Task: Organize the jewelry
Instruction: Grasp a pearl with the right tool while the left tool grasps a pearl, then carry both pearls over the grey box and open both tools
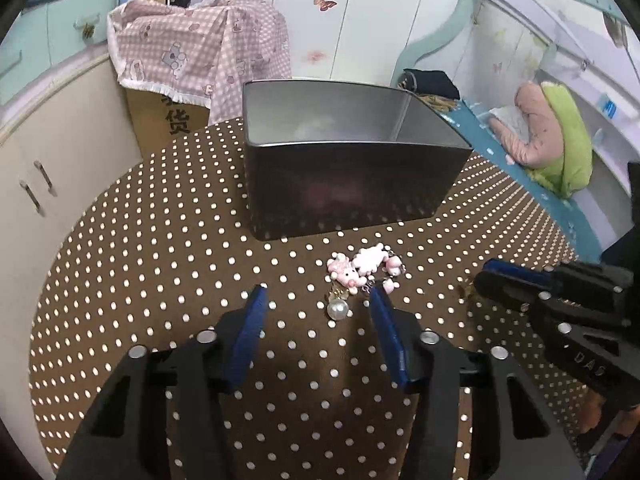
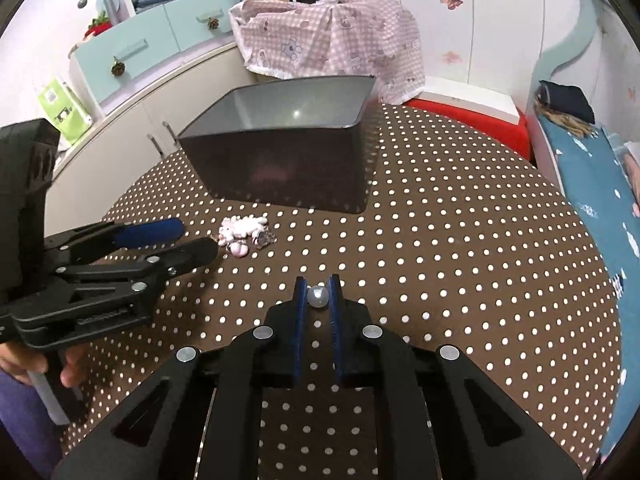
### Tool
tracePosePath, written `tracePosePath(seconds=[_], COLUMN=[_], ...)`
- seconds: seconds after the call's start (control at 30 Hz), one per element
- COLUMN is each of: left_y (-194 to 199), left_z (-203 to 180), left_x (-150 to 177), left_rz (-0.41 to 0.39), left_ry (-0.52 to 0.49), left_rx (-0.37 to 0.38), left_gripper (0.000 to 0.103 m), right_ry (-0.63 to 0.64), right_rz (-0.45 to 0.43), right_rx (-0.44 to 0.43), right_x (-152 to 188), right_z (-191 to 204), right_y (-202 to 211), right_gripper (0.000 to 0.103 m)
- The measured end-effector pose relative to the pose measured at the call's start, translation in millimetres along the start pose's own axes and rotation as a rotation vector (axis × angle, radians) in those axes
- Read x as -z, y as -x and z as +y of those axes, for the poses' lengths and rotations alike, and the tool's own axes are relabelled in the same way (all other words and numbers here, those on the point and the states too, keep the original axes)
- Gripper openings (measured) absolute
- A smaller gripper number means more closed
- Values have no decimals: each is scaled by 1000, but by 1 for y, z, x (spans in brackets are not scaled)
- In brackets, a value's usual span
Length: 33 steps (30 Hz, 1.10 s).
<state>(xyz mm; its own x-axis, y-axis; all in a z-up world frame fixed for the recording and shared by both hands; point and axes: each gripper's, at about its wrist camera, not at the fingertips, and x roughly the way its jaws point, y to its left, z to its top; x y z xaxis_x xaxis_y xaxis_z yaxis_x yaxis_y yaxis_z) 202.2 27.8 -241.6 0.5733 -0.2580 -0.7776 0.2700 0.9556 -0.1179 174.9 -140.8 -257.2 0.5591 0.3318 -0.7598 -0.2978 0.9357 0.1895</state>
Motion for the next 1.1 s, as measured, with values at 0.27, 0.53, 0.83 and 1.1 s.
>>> tracePosePath(seconds=[0.27, 0.53, 0.83, 1.1], left_y=[-3, 13, 63, 88], left_z=[0, 7, 6, 7], left_x=[-4, 0, -15, -54], left_rz=[-1, -20, -124, -185], left_ry=[-48, -25, -7, 12], left_rx=[-59, -30, 76, 174], left_gripper=[9, 9, 9, 9], right_ry=[-9, -7, 26, 57], right_rz=[-7, -35, -104, -172], right_rx=[-9, -6, 3, 5], right_x=[-3, -7, -29, -66], right_z=[-2, 1, 10, 20], right_y=[1, 15, 47, 71], right_gripper=[12, 12, 12, 12])
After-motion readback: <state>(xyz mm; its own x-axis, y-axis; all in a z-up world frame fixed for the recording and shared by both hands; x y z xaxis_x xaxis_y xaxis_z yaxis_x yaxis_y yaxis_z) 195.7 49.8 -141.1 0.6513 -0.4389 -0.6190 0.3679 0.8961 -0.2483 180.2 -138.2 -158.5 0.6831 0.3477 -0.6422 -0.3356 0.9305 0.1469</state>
